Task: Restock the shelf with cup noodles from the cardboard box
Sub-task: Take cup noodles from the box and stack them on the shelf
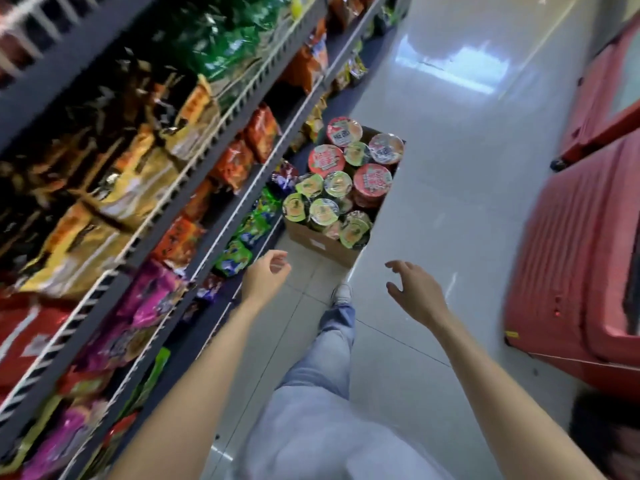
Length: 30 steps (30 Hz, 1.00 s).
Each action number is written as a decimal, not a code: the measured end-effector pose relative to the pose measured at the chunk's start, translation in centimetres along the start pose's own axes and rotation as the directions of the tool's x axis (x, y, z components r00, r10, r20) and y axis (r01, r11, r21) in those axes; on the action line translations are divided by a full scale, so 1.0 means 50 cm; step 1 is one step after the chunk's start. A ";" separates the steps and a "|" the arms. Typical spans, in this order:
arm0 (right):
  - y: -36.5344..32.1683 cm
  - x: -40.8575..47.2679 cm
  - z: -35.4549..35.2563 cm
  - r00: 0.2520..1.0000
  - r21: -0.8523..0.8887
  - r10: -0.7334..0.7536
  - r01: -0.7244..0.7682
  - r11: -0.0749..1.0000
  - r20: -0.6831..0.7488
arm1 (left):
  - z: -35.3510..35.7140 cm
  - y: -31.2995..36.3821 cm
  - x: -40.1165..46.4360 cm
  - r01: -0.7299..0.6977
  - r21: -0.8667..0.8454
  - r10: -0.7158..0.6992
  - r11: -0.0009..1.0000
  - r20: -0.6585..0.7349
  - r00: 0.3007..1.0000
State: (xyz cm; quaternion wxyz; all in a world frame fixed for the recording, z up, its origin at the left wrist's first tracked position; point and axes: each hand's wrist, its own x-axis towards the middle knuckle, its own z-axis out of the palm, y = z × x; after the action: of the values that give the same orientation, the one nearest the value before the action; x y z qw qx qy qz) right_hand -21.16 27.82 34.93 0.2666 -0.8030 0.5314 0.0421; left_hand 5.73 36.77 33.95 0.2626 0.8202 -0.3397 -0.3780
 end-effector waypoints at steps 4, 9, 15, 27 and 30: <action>0.035 0.171 -0.026 0.998 -0.003 0.065 -0.065 0.998 0.011 | 0.077 0.045 0.194 0.020 0.138 -0.033 0.990 0.098 0.995; 0.077 0.377 0.028 0.997 0.008 0.048 -0.049 0.999 0.065 | 0.156 0.065 0.402 0.031 0.263 -0.071 0.964 0.146 0.987; 0.138 0.573 0.206 0.963 -0.005 -0.039 0.042 0.999 0.266 | 0.262 -0.003 0.587 0.118 0.372 -0.179 0.921 0.135 0.975; 0.252 0.734 0.541 0.955 -0.426 -0.114 0.226 0.876 0.272 | 0.465 -0.160 0.798 -0.083 0.719 -0.049 0.690 0.161 0.986; 0.246 0.755 0.551 0.971 -0.385 -0.142 0.209 0.899 0.194 | 0.489 -0.160 0.824 -0.103 0.761 -0.058 0.640 0.182 0.982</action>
State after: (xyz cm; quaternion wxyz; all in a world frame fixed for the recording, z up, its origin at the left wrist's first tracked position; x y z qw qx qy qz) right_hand -9.69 5.86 -6.57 0.1404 -0.8792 0.4131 0.1912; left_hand 8.98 6.43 -3.85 -0.1388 0.8099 -0.5015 -0.2708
